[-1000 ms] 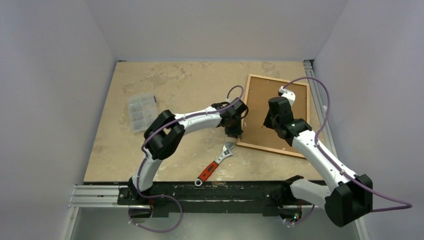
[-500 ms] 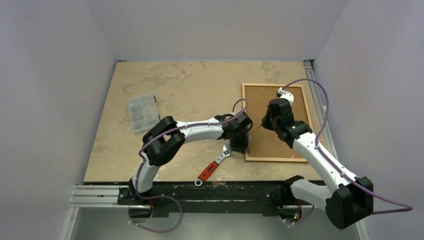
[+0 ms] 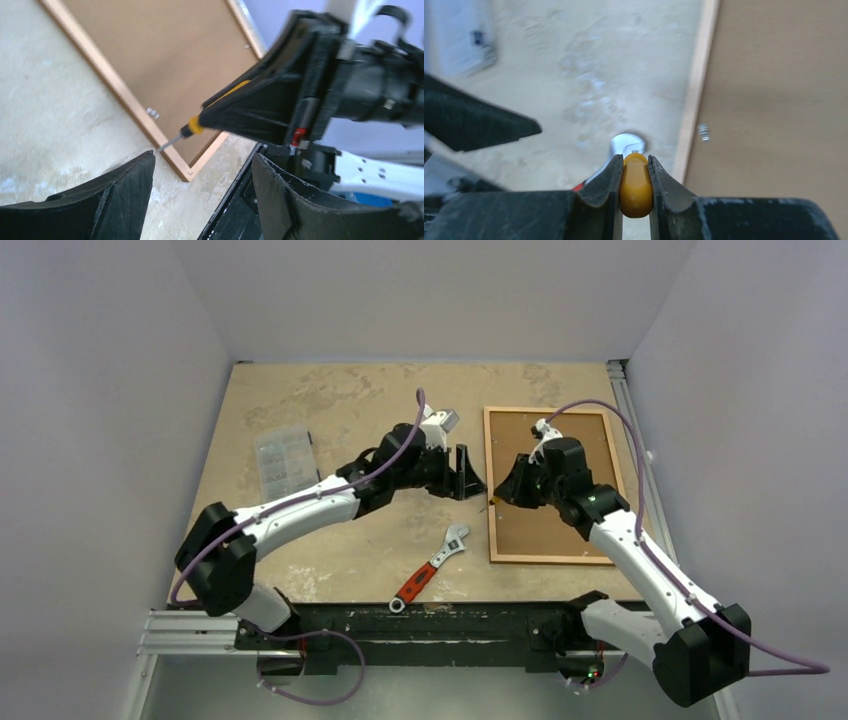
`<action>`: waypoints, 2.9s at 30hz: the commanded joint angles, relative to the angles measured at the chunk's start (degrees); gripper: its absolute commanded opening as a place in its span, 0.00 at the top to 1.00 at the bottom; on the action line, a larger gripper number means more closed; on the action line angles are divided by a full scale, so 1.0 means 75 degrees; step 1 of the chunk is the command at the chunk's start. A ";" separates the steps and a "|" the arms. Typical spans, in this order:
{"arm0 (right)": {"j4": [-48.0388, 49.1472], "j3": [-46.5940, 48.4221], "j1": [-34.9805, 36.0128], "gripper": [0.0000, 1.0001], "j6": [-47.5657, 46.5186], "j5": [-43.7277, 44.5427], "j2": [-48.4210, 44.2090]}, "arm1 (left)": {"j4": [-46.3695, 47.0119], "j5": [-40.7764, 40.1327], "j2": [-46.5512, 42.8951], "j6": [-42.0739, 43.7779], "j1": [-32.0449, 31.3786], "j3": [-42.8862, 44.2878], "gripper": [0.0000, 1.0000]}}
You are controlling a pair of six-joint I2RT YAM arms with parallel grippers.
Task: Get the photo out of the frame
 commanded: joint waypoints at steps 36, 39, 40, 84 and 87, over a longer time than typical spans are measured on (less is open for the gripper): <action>0.1555 0.0387 0.0495 0.18 0.2657 -0.3481 -0.0823 | 0.0587 -0.1209 -0.3058 0.3782 -0.0500 -0.2058 1.00; 0.1695 0.0553 0.0936 0.15 0.3911 -0.2912 -0.0682 | 0.0957 -0.2460 -0.3222 0.4716 -0.0979 -0.2266 1.00; 0.1569 0.0825 0.1255 0.14 0.3930 -0.2650 -0.0562 | 0.0763 -0.2508 -0.3203 0.4824 -0.1009 -0.2183 1.00; 0.0029 0.2879 0.1183 0.62 0.1274 -0.5128 0.1552 | 0.0779 -0.1335 -0.3458 0.5294 -0.1027 -0.2412 1.00; 0.0132 0.2799 0.1183 0.67 0.1171 -0.5365 0.1564 | 0.0750 -0.1300 -0.3463 0.5301 -0.1025 -0.2420 1.00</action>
